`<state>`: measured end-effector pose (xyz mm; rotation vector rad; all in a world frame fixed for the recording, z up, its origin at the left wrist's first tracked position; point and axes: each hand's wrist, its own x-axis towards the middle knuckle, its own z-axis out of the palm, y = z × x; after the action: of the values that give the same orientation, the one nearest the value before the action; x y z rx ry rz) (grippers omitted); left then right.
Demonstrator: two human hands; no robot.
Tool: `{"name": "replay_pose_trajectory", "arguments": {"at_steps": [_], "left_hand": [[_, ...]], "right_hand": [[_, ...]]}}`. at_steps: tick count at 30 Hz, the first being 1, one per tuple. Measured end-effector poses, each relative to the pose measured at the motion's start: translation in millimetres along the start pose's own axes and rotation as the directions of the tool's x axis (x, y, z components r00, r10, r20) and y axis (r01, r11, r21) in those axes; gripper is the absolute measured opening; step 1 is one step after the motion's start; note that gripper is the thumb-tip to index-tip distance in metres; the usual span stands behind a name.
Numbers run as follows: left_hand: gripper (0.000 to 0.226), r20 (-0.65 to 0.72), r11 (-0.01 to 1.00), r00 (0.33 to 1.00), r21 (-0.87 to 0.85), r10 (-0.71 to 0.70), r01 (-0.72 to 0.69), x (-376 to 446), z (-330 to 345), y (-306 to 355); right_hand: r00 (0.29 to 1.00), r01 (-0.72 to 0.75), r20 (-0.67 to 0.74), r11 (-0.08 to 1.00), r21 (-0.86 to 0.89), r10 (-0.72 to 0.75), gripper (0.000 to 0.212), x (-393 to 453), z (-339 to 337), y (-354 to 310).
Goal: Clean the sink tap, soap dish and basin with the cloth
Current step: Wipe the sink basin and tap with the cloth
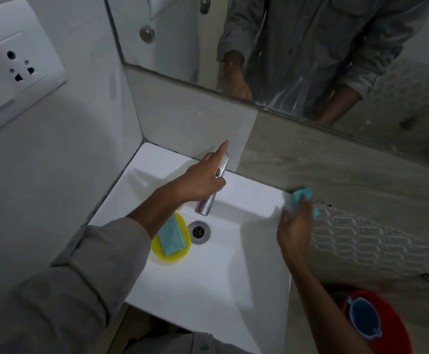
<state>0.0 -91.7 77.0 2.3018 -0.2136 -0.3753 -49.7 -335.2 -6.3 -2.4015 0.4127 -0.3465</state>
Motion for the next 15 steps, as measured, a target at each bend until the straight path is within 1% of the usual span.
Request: {"name": "replay_pose_trajectory", "arguments": {"at_steps": [1,2,4,6,8,10,13,15], "left_hand": [[0.087,0.002,1.000,1.000,0.002,0.003,-0.003,0,1,0],[0.087,0.001,1.000,1.000,0.003,0.007,-0.007,0,1,-1],[0.085,-0.008,1.000,1.000,0.005,0.014,-0.014,1,2,-2],[0.085,-0.009,1.000,1.000,-0.012,0.017,-0.017,3,2,-4],[0.085,-0.009,1.000,1.000,-0.017,0.022,-0.022,3,2,-4],[0.086,-0.012,0.999,1.000,-0.022,0.028,-0.029,3,3,-5],[0.086,-0.015,0.999,0.999,-0.027,0.029,-0.029,3,2,-4],[0.087,-0.019,0.999,0.999,-0.022,0.026,-0.026,2,2,-2]], "right_hand": [[0.996,-0.004,0.084,0.991,-0.131,0.015,0.058,0,9,3],[0.993,-0.010,0.115,0.976,-0.217,0.036,0.062,-1,16,5],[0.995,-0.012,0.095,0.958,-0.286,0.041,0.064,-1,25,5],[0.999,0.019,0.052,0.934,-0.355,-0.001,0.064,0,29,7],[0.998,0.059,0.044,0.898,-0.436,-0.044,0.065,-1,32,9],[0.994,0.109,0.065,0.874,-0.473,-0.088,0.069,-3,37,5],[0.969,0.245,0.150,0.859,-0.451,-0.198,0.072,-10,58,-16],[0.963,0.261,0.177,0.873,-0.411,-0.205,0.075,-14,72,-31]]}}
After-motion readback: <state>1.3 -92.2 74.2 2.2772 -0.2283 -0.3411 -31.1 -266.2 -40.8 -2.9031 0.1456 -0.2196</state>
